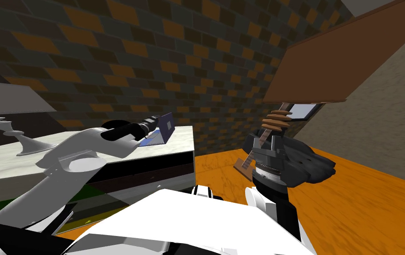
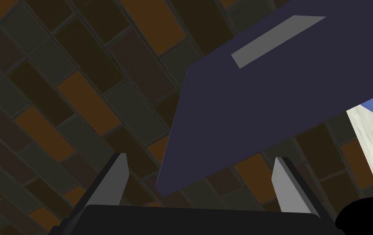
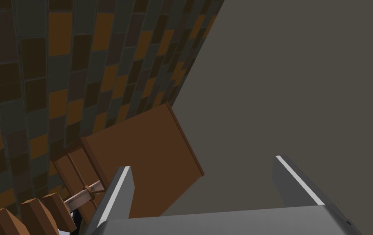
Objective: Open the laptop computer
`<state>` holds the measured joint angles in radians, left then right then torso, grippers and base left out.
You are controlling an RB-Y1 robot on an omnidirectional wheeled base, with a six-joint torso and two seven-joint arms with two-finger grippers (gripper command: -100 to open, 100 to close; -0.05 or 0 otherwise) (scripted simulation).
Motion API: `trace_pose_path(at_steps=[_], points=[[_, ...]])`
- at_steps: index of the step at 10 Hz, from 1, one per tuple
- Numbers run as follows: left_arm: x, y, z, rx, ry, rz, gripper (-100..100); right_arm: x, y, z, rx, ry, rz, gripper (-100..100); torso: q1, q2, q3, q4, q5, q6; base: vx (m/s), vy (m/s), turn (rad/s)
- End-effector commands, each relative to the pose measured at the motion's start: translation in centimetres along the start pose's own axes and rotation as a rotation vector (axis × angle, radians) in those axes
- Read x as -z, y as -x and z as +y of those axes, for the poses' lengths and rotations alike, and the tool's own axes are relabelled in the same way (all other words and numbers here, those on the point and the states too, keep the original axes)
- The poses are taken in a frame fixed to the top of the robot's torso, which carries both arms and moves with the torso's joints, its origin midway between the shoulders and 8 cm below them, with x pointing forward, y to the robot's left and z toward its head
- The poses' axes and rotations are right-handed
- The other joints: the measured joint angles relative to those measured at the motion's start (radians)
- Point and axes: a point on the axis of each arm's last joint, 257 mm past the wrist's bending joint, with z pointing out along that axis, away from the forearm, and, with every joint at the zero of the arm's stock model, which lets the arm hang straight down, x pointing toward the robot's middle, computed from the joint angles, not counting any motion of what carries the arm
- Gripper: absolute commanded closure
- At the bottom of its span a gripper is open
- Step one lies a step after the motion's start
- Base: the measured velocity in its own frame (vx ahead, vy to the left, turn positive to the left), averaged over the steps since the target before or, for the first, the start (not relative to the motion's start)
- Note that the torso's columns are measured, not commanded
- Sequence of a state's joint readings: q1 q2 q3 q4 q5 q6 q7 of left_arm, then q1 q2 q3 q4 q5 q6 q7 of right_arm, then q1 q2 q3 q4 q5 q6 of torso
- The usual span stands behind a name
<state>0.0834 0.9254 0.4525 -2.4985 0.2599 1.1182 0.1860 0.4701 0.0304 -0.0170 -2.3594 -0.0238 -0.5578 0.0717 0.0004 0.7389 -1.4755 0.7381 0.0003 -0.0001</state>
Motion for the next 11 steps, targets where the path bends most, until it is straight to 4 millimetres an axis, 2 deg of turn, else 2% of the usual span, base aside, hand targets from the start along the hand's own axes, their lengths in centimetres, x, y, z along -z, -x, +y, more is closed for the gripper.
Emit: trace_pose_path(at_steps=[1, 5, 9, 10, 11], points=[[-0.8, 0.4, 0.4, 0.077, -0.003, -0.002, 100, 0.0, 0.0, 0.0, 0.000, 0.000, 0.000, 0, -0.001, 0.000, 0.000, 0.000, 0.000, 0.000, -0.040, 0.027, -0.013], [-2.3, 0.9, 1.3, 0.234, -0.008, -0.003, 100, 0.0, 0.0, 0.0, 0.000, 0.000, 0.000, 0, 0.012, 0.000, 0.001, -0.002, 0.007, -0.005, -0.067, 0.058, -0.004], [-3.9, 1.2, 2.4, 0.392, -0.013, -0.002, 100, 0.0, 0.0, 0.0, 0.000, 0.000, 0.000, 0, 0.006, -0.004, -0.002, -0.003, 0.004, -0.002, -0.060, 0.045, 0.010], [-3.5, 1.2, 2.0, 0.364, -0.018, -0.003, 100, 0.0, 0.0, 0.0, 0.000, 0.000, 0.000, 0, 0.003, -0.003, -0.002, -0.002, 0.002, -0.001, -0.022, 0.027, 0.009], [-4.5, 1.2, 3.0, 0.451, -0.021, -0.003, 100, 0.0, 0.0, 0.0, 0.000, 0.000, 0.000, 0, -0.002, -0.003, -0.001, -0.002, 0.000, 0.001, -0.043, 0.041, 0.026]])
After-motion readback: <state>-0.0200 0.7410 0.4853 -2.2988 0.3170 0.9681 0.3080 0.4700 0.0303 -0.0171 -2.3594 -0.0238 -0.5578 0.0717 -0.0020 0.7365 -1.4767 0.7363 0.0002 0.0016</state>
